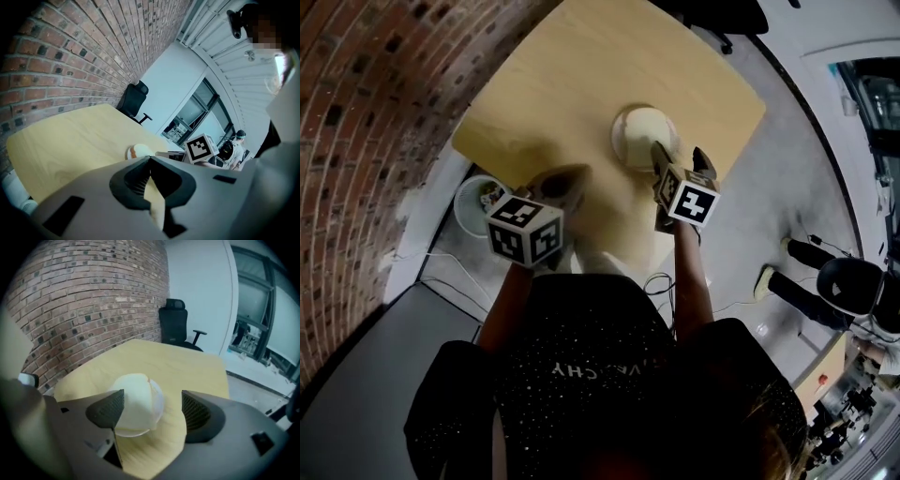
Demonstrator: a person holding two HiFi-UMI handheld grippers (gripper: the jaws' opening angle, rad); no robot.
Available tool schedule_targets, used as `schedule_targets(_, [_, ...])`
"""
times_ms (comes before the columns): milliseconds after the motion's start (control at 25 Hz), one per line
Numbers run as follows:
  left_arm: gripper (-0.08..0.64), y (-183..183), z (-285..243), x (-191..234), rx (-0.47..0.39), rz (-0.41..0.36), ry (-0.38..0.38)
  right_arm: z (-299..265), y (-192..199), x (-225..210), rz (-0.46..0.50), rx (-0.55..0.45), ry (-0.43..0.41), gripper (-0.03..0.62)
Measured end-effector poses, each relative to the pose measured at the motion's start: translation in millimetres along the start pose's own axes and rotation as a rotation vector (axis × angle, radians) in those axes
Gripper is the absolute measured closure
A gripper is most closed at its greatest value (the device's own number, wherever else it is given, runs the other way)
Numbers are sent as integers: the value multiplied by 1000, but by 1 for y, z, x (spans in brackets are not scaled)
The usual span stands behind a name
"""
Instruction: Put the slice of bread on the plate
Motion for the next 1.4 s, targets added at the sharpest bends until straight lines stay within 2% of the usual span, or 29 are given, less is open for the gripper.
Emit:
schedule_targets(80, [549, -5, -4, -2, 8, -16, 4, 19, -6, -14, -8, -84, 37, 223])
schedule_targets(120, [549, -8, -5, -3, 14, -24, 2, 30, -8, -17, -22, -114, 13, 224])
schedule_targets(200, [549, -13, -7, -9, 22, -46, -8, 50, -8, -11, -59, -132, -136, 225])
schedule_targets(280, [549, -19, -10, -17, 30, -81, -13, 69, -7, 0, -131, -139, -315, 226])
schedule_targets(320, [549, -22, -13, -22, 33, -103, -8, 79, -7, 3, -177, -152, -374, 237])
schedule_targets(360, [549, -27, -16, -29, 32, -125, 2, 89, -8, 4, -222, -174, -406, 342])
schedule_targets(400, [549, -31, -19, -36, 27, -145, 16, 99, -9, 4, -260, -199, -425, 560])
schedule_targets(440, [549, -35, -20, -44, 19, -162, 29, 108, -10, 4, -287, -218, -446, 581])
schedule_targets(560, [549, -46, -20, -61, -16, -217, 49, 130, -14, 12, -292, -240, -508, 581])
schedule_targets(760, [549, -56, -17, -82, -66, -355, 79, 148, -16, 15, -235, -272, -409, 581])
schedule_targets(880, [549, -60, -20, -88, -66, -405, 92, 153, -13, 11, -281, -270, -416, 581])
schedule_targets(1160, [549, -61, -25, -97, -51, -398, 121, 166, -11, 2, -299, -287, -386, 581])
schedule_targets(1400, [549, -54, -29, -99, -32, -316, 185, 174, -8, 0, -307, -293, -359, 581])
Point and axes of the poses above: the fingertips, and each gripper's own axes: z backward along the fingers, x to its left, y out of its underside, the point moved 6 cm from there along z, backward along the fingers, and after that the axes turned 10 degrees about -z, right-handed, at the moved point
